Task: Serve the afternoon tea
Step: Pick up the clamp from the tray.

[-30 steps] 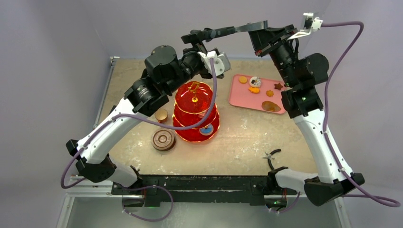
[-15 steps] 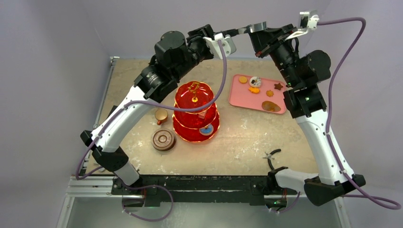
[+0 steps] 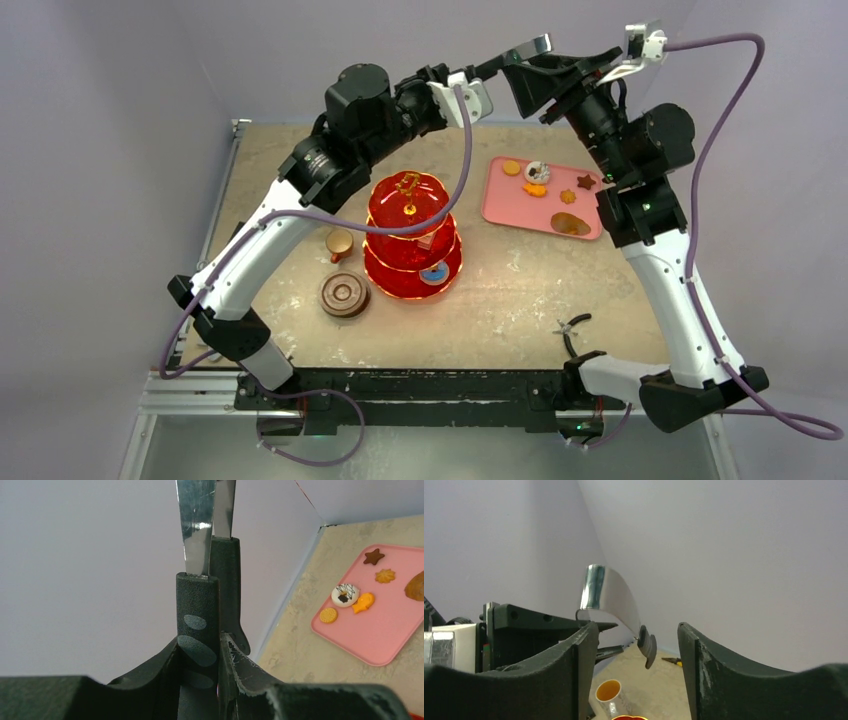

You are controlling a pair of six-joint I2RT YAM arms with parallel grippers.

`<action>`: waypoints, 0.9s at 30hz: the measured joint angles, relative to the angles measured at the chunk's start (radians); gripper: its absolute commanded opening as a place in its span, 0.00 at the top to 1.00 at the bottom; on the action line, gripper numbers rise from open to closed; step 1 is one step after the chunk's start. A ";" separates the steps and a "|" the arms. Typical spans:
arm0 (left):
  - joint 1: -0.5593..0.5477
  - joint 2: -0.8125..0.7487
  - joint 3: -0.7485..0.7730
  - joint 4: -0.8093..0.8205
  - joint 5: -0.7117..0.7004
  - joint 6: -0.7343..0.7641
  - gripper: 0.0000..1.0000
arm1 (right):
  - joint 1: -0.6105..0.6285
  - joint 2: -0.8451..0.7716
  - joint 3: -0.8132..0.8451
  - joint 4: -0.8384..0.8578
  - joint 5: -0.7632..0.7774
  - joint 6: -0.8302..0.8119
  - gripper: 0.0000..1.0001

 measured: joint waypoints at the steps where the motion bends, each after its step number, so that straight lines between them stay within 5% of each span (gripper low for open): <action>1: 0.000 0.000 0.000 0.006 0.005 -0.010 1.00 | 0.000 0.000 -0.001 -0.001 -0.003 0.006 0.32; 9: 0.002 -0.039 -0.089 0.127 0.018 -0.036 1.00 | 0.000 -0.014 -0.043 -0.036 -0.045 0.064 0.02; 21: 0.002 -0.047 -0.126 0.191 0.017 -0.033 1.00 | 0.070 0.008 -0.072 0.031 -0.080 0.132 0.02; 27: 0.002 -0.048 -0.127 0.195 0.011 -0.024 1.00 | 0.137 0.080 -0.031 0.052 -0.007 0.134 0.12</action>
